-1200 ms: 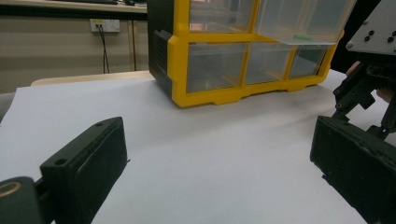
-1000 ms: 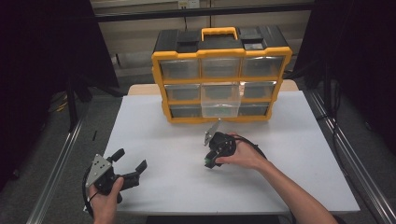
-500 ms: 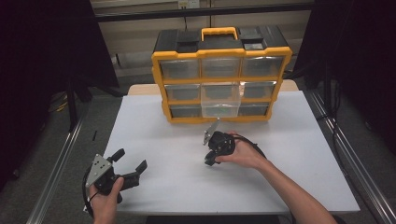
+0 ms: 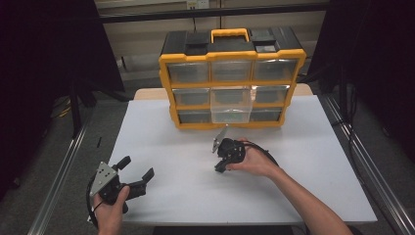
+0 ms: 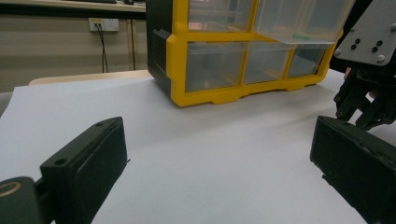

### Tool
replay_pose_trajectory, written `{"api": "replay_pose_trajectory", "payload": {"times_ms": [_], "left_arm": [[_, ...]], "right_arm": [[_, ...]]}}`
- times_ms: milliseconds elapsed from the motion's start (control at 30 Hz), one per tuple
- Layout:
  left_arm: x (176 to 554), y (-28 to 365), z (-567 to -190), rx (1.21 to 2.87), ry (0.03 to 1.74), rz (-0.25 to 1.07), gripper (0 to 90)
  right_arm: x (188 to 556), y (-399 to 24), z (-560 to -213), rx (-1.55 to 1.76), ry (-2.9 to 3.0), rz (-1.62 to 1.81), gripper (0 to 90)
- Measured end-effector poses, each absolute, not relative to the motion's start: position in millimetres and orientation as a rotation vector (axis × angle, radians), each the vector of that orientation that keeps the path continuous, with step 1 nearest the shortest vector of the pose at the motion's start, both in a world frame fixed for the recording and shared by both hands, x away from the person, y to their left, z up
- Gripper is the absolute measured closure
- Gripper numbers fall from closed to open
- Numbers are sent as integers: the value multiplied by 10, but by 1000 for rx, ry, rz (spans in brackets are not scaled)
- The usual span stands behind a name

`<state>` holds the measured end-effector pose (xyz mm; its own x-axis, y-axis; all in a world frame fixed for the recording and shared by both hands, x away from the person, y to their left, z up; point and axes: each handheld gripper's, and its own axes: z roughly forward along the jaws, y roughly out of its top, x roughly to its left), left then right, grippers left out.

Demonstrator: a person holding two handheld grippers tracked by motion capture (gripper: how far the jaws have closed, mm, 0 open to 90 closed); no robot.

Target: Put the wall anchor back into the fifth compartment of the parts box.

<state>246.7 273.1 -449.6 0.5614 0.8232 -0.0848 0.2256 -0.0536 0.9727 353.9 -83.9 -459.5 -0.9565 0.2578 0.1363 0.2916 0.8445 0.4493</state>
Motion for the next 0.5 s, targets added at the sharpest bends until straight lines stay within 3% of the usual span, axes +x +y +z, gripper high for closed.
{"api": "replay_pose_trajectory", "payload": {"times_ms": [500], "left_arm": [[2455,2738,-4490,1595,908,615,40]], "right_arm": [[3497,-962,-4435,-465,-2917,-903,848]]}}
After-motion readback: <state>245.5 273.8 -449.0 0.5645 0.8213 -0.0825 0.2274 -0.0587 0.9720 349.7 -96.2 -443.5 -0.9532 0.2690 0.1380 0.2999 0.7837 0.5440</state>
